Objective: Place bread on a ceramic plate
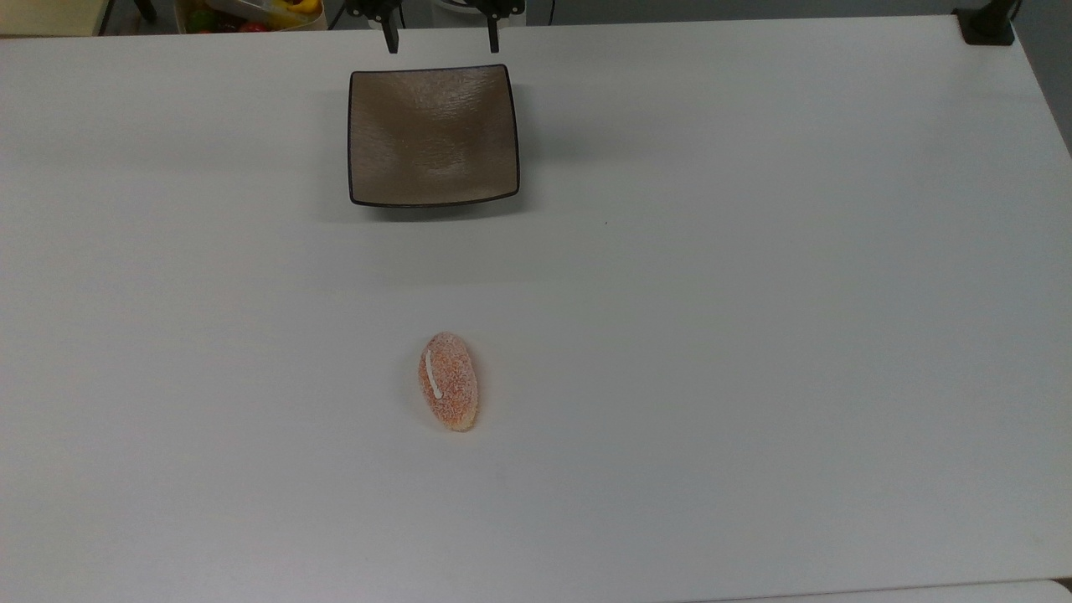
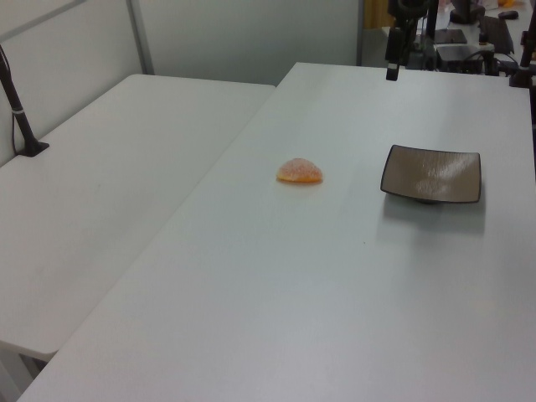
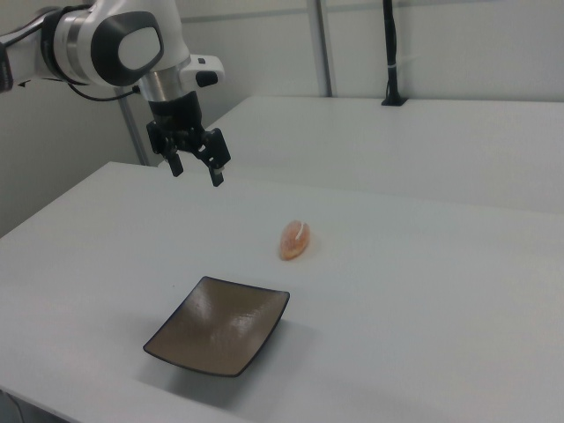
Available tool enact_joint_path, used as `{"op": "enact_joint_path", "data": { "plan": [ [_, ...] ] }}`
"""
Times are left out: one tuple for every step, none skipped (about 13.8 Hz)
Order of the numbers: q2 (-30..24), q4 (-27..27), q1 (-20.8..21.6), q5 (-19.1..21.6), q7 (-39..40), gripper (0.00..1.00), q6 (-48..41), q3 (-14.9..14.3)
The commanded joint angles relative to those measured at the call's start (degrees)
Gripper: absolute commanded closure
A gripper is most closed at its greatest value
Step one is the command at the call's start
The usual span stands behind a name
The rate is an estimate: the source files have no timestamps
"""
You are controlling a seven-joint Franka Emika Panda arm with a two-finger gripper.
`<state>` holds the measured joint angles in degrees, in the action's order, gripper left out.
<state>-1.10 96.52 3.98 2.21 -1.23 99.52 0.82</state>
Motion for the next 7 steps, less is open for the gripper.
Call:
{"op": "enact_joint_path", "data": {
  "plan": [
    [-0.66,-0.02,0.94,1.21,1.49,0.00,-1.00,-0.90],
    [-0.31,-0.02,0.94,1.30,1.50,0.00,-1.00,-0.73],
    [0.22,-0.02,0.85,1.30,1.67,0.00,-1.00,-0.47],
    [0.48,-0.02,0.94,1.30,1.67,0.00,-0.91,-0.38],
    [0.75,-0.02,0.94,1.30,1.76,0.00,-0.82,-0.38],
    [0.66,-0.10,1.03,1.30,1.76,0.00,-0.30,-0.38],
    [0.66,-0.02,1.03,1.30,1.76,0.00,-0.04,-0.38]
  ]
}}
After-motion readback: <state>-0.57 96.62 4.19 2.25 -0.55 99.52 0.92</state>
